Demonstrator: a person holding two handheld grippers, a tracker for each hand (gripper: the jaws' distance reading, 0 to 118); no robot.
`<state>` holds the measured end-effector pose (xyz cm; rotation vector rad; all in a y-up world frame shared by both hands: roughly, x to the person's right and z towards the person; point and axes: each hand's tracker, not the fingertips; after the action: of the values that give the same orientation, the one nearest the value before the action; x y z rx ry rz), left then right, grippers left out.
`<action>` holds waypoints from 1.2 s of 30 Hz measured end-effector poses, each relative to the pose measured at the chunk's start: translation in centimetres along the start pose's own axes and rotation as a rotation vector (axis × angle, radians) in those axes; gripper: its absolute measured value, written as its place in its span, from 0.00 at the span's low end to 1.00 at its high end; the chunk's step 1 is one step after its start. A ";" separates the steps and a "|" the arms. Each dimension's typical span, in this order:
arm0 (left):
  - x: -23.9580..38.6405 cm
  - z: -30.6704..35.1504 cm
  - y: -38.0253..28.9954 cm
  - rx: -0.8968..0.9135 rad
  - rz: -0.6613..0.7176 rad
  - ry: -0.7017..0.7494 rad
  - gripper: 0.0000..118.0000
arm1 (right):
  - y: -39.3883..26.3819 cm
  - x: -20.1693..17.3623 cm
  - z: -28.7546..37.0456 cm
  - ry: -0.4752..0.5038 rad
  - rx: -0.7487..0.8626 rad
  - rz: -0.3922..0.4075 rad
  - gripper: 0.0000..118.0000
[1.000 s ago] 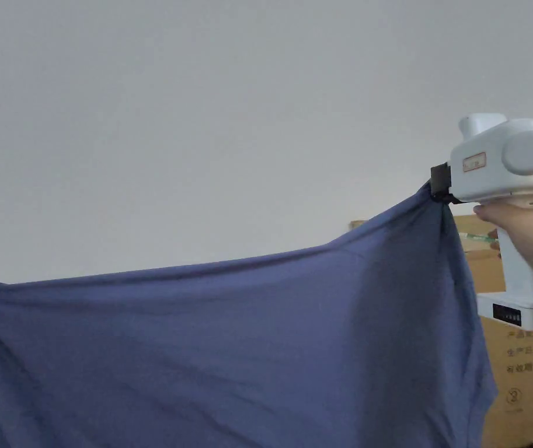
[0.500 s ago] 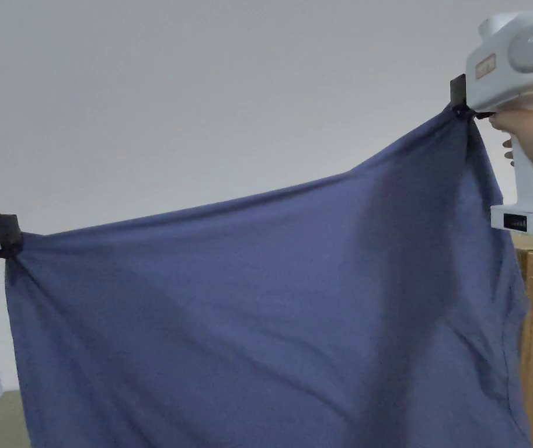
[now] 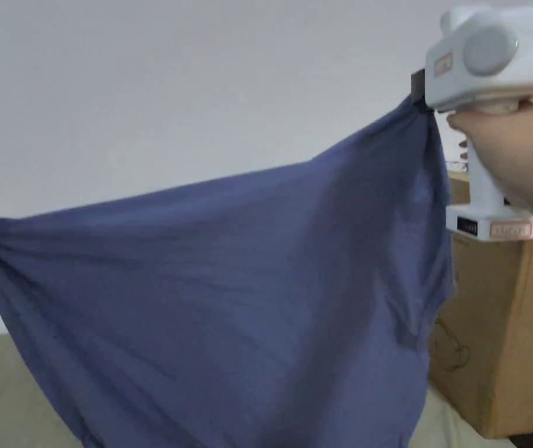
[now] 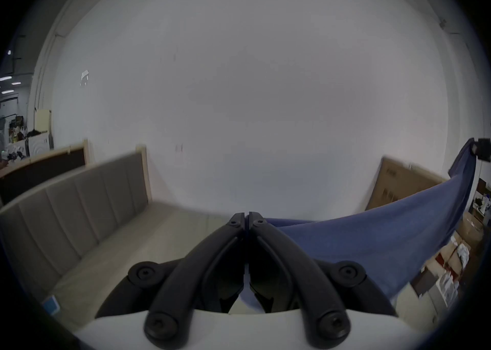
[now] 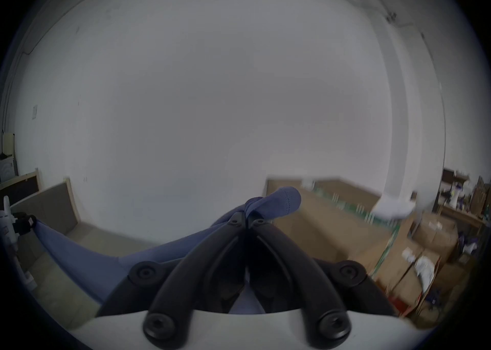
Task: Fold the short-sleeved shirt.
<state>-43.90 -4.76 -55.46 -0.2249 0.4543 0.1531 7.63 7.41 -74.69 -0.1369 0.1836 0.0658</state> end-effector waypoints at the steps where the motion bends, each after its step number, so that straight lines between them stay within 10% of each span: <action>1: -0.2 0.0 -3.2 -0.060 0.009 -0.008 0.01 | -3.7 -0.2 -0.8 0.011 -0.067 -0.017 0.00; 13: -8.3 13.4 -32.3 -0.560 0.019 -0.104 0.01 | -42.3 5.4 13.9 0.162 -0.772 -0.035 0.00; 26: -10.1 34.6 -39.1 -0.615 -0.054 -0.209 0.01 | -50.0 15.3 35.9 0.113 -0.899 -0.223 0.00; 36: -10.4 36.9 -41.0 -0.617 -0.050 -0.214 0.13 | -51.3 13.5 35.3 0.088 -0.910 -0.100 0.11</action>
<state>-29.79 -36.17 -11.12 -0.8165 0.1763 0.2640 31.12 -37.57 -36.21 -1.0573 0.2241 0.0392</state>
